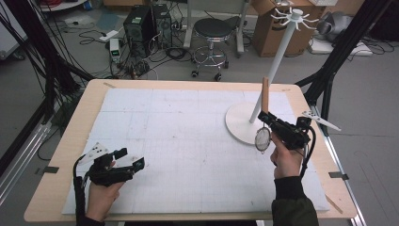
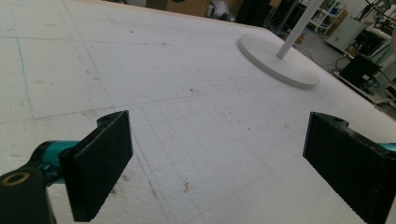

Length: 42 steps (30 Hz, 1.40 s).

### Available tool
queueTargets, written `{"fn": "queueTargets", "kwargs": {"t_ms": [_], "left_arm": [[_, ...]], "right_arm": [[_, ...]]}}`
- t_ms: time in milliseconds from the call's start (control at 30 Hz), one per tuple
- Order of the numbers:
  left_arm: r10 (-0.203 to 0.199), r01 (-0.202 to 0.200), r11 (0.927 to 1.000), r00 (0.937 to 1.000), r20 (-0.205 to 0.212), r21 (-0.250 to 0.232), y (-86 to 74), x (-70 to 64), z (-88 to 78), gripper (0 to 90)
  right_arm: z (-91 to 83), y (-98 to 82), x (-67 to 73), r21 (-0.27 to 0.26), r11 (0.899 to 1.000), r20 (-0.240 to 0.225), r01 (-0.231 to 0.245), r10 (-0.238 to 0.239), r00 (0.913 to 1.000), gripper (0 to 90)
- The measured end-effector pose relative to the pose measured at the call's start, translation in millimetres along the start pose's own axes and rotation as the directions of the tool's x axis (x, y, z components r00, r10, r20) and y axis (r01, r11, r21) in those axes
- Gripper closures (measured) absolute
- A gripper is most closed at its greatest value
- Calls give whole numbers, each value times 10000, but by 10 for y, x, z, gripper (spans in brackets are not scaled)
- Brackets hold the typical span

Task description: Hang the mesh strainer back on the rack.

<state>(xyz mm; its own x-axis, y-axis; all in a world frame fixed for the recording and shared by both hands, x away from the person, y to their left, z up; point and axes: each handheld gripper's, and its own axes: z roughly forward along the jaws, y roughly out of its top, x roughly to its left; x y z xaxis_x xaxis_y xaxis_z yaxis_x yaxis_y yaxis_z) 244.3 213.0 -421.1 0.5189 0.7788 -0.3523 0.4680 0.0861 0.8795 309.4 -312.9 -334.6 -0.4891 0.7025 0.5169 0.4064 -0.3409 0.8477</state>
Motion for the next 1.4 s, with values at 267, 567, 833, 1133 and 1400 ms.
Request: {"fn": "queueTargets", "kwargs": {"t_ms": [267, 567, 833, 1133, 1400], "left_arm": [[-15, 15, 10000, 9999, -164, -13, -11, 25, 2, 89], [-58, 59, 10000, 9999, -150, 47, -21, 40, 22, 89], [-34, 35, 10000, 9998, -215, 55, -31, 46, 34, 90], [-57, 57, 10000, 9997, -218, -1, -35, 69, 16, 92], [-139, 139, 9999, 9997, -211, 35, -44, 79, 27, 92]], "right_arm": [[-65, 130, 43, -594, 9980, -65, 215, -219, 9997, 690], [-126, 297, 68, -1419, 9893, -55, 354, -365, 9993, 689], [-146, 387, 51, -1659, 9854, -94, 388, -409, 9991, 690], [-209, 497, 47, -2056, 9770, -19, 565, -581, 9983, 690], [-217, 619, 59, -2251, 9730, -225, 504, -569, 9981, 690]]}}
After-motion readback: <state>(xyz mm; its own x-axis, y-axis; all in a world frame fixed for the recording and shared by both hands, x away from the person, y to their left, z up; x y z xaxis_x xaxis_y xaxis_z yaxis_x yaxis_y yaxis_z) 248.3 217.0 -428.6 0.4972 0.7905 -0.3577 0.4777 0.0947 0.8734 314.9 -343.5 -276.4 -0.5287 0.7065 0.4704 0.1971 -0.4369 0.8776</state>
